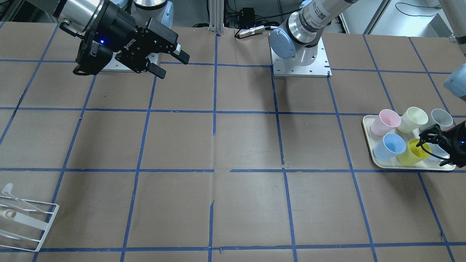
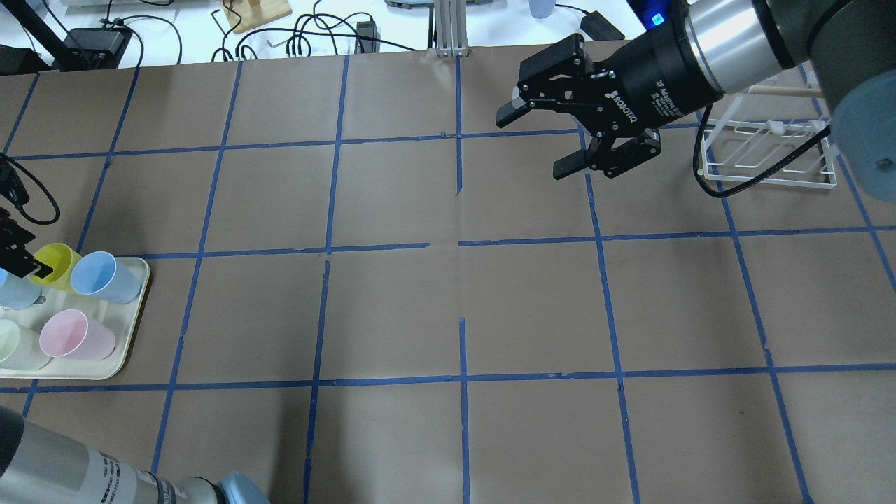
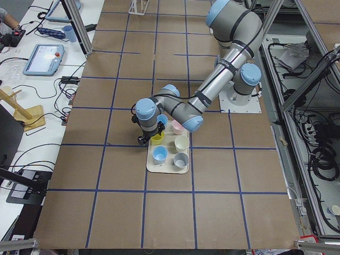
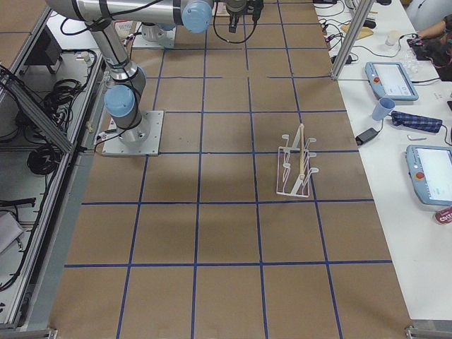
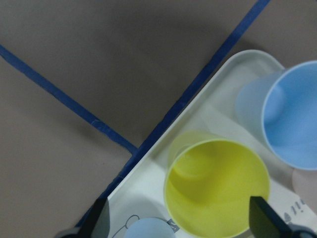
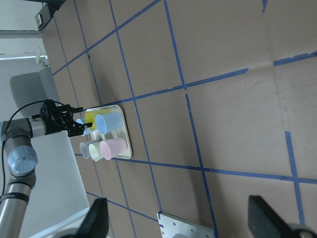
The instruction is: Transfer IKEA cup to right arm and place on rack
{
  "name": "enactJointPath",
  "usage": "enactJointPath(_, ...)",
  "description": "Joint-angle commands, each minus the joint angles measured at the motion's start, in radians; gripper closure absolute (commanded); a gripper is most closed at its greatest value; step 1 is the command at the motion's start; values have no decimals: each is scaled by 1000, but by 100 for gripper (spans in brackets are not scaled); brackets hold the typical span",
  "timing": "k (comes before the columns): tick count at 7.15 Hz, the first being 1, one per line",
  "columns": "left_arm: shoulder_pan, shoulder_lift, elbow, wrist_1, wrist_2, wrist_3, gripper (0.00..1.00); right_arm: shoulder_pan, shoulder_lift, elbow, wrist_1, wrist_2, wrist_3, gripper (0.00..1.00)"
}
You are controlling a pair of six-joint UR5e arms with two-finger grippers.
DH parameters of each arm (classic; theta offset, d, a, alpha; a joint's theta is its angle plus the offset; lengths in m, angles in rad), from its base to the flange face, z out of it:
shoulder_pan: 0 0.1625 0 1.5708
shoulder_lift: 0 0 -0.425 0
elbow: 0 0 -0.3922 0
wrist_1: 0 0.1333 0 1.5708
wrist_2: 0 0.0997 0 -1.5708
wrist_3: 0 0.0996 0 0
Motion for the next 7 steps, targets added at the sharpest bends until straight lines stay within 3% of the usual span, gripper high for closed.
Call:
enactJointPath(1, 0, -5, 1, 1, -1, -8, 48, -25, -1, 30, -1, 48, -5, 0)
enactJointPath(2, 0, -10, 1, 1, -1, -12, 69, -27, 1, 30, -2, 56, -6, 0)
enactJointPath(4, 0, -13, 18, -12, 2, -15, 99, -28, 2, 33, -7, 163, -15, 0)
enactJointPath(6, -15, 21, 27, -64, 3, -39, 100, -30, 10, 85, -10, 205, -172, 0)
enactJointPath(7, -18, 42, 54, -130, 2, -44, 100, -30, 13, 102, -11, 288, -187, 0)
